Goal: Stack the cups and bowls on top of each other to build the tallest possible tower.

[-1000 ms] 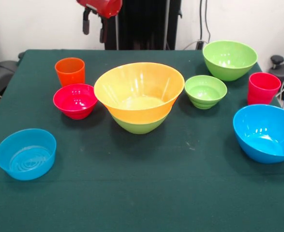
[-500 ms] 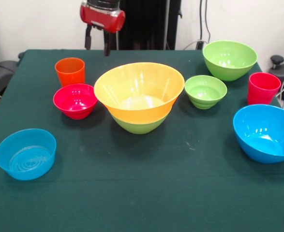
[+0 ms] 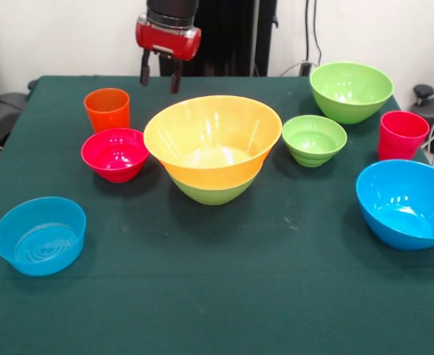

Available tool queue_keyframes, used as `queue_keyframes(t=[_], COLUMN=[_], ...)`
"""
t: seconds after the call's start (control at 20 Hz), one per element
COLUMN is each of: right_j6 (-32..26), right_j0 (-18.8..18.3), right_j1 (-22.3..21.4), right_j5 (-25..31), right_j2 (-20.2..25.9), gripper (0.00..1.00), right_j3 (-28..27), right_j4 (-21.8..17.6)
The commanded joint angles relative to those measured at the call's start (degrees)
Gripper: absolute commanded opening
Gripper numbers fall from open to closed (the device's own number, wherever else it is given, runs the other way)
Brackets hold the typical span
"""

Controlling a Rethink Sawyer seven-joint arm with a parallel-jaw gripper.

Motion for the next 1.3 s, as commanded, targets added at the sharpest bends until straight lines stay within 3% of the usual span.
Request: queue_keyframes(t=[0.05,0.15,0.35,0.5,0.85,1.15,1.3], right_j6=[-5.39,-6.17,-10.92,-12.04,-5.40,-5.29,-2.21], right_j0=[0.44,-0.51,-4.23,-6.40,-2.24,-5.88,-5.44], right_j1=[-0.50,0.01,-0.38,-0.57,0.85,1.99,3.27], right_j5=[5.31,3.92,5.16,7.27,4.83,5.58,3.64], right_j2=[2.87,2.76,7.44,10.49,8.52,13.05,12.35], gripper=[1.00,1.00,1.00,1.00,1.00,1.00,1.00], right_j3=[-5.50,-6.45,-8.94,-9.40,-12.25,-11.61,-10.39], right_j4=[-6.25,-8.65,-13.79,-15.30,-17.04,-15.84,-15.02])
